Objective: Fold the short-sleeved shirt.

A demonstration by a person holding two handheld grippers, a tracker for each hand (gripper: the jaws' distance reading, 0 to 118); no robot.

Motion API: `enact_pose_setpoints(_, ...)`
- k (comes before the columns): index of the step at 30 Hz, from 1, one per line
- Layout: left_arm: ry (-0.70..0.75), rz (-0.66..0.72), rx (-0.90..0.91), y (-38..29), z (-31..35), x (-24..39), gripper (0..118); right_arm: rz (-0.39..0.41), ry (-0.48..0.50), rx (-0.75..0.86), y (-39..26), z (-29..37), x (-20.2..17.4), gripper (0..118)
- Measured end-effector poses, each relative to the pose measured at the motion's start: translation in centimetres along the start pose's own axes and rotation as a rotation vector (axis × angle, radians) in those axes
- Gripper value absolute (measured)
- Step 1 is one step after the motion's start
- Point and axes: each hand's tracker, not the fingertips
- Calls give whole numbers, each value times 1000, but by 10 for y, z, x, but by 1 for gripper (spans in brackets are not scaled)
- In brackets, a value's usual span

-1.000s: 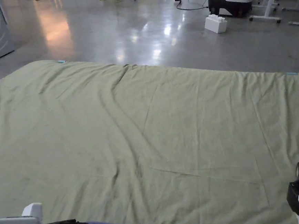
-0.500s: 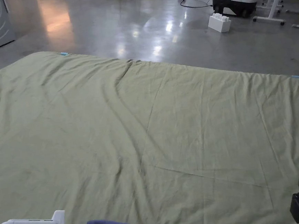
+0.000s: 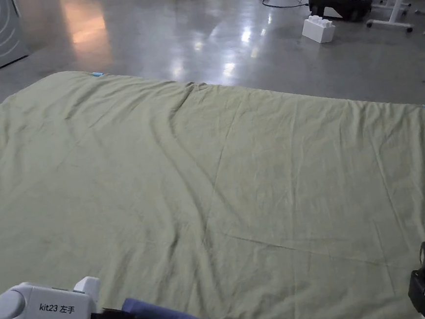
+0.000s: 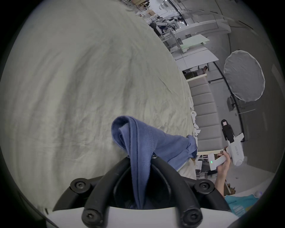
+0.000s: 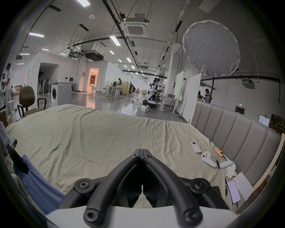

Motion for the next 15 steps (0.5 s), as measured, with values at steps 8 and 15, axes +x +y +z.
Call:
enact_pose_setpoints(8, 214, -55, 54, 15, 74, 34, 9, -18, 21, 5, 0, -2, 7, 0)
enact_pose_setpoints(15, 361, -83, 57, 5, 89, 75, 9, -25, 43, 27, -2, -2, 12, 0)
